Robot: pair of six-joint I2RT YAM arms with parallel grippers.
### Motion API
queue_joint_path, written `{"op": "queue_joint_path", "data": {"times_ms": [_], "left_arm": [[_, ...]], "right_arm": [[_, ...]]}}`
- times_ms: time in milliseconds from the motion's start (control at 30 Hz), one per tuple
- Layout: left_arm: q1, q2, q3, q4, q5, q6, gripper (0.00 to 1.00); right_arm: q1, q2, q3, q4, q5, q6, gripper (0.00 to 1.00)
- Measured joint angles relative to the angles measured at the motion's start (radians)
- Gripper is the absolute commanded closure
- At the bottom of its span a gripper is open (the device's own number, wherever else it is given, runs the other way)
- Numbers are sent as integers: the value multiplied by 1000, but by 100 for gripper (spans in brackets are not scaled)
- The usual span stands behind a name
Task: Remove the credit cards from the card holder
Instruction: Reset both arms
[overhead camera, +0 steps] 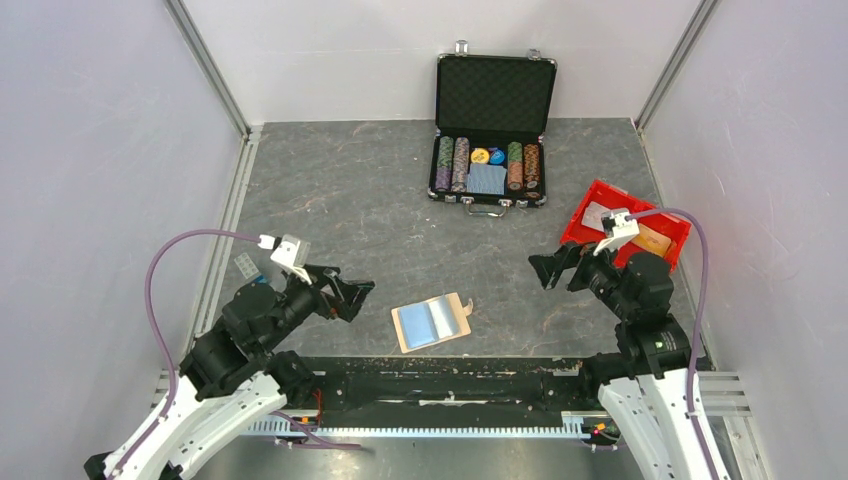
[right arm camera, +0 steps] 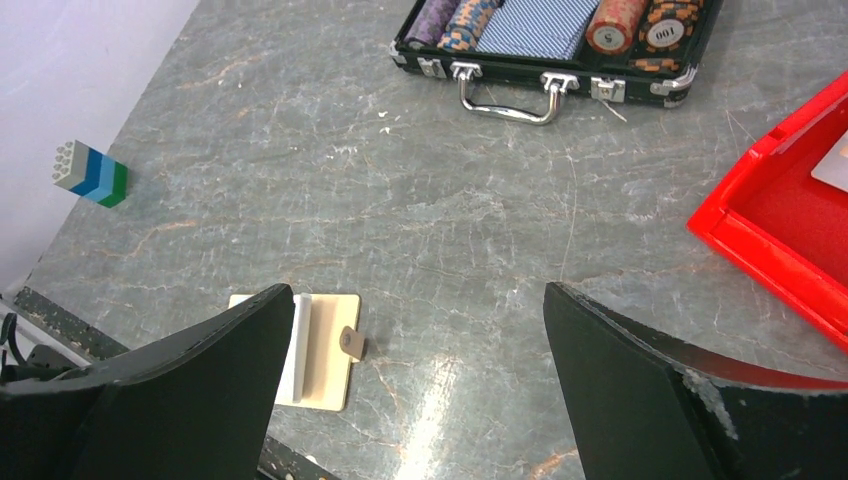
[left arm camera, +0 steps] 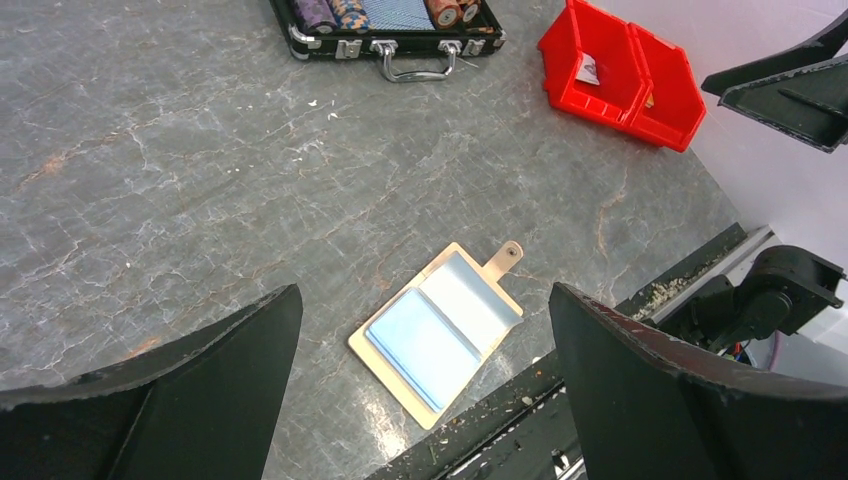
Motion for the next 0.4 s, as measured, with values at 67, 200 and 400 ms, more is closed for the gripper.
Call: {"op": "queue_joint_path", "data": {"times_ms": [67, 200, 400], "left_arm": [[0, -3, -1, 0, -5, 0, 0], [0, -3, -2, 0, -14, 0, 0], [0, -3, -3, 0, -15, 0, 0]], "right_arm": [[0, -8, -1, 11, -2, 3, 2], [0, -12, -1, 29, -3, 5, 2], [0, -11, -5, 35, -13, 12, 2]]}}
